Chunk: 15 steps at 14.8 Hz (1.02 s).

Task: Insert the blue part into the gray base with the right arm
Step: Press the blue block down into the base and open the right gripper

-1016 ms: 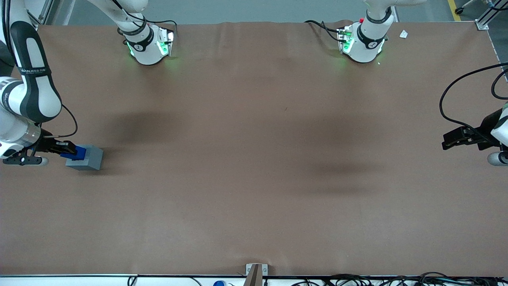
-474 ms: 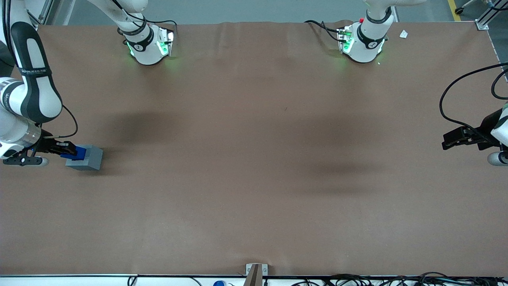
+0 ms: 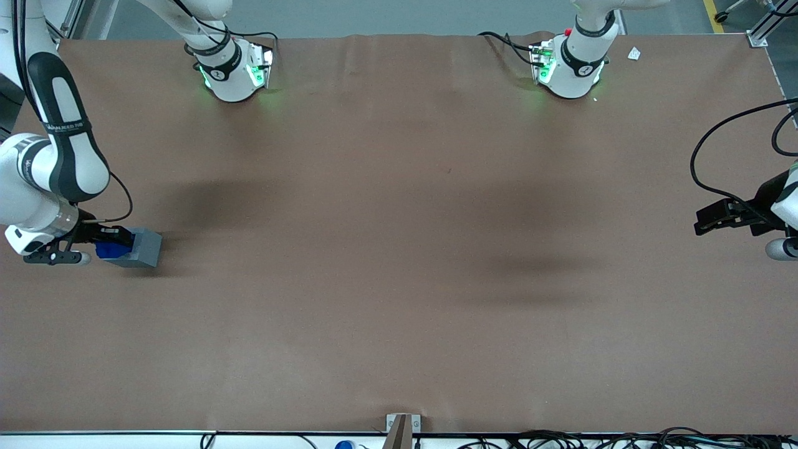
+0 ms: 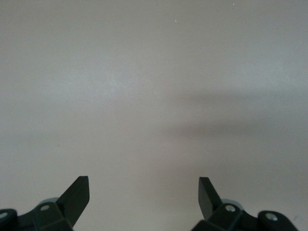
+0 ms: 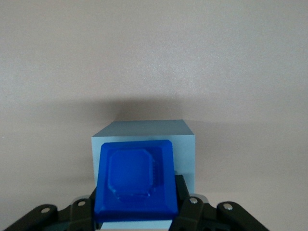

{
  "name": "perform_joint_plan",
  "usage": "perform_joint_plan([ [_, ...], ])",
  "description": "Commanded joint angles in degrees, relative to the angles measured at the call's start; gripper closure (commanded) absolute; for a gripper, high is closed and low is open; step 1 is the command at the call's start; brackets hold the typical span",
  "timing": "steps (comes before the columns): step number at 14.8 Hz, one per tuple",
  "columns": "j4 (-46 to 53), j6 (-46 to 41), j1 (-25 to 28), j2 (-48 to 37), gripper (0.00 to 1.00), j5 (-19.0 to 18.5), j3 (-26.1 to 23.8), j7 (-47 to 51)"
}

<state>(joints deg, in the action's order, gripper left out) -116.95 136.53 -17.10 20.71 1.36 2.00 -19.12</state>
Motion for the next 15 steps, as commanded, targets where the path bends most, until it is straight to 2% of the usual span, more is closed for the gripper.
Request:
perform_joint_plan([
  [1, -0.56, 0.05, -0.39, -0.76, 0.42, 0.31, -0.41, 0.13],
  [4, -0.48, -0.04, -0.39, -0.76, 0.41, 0.31, -0.41, 0.13],
  [6, -0.39, -0.30, -0.30, -0.76, 0.33, 0.31, -0.41, 0.05],
  [8, -0.30, -0.47, -0.30, -0.93, 0.21, 0.31, -0.41, -0.04],
  [15, -0.21, -0.47, -0.39, -1.20, 0.18, 0.31, -0.41, -0.31],
])
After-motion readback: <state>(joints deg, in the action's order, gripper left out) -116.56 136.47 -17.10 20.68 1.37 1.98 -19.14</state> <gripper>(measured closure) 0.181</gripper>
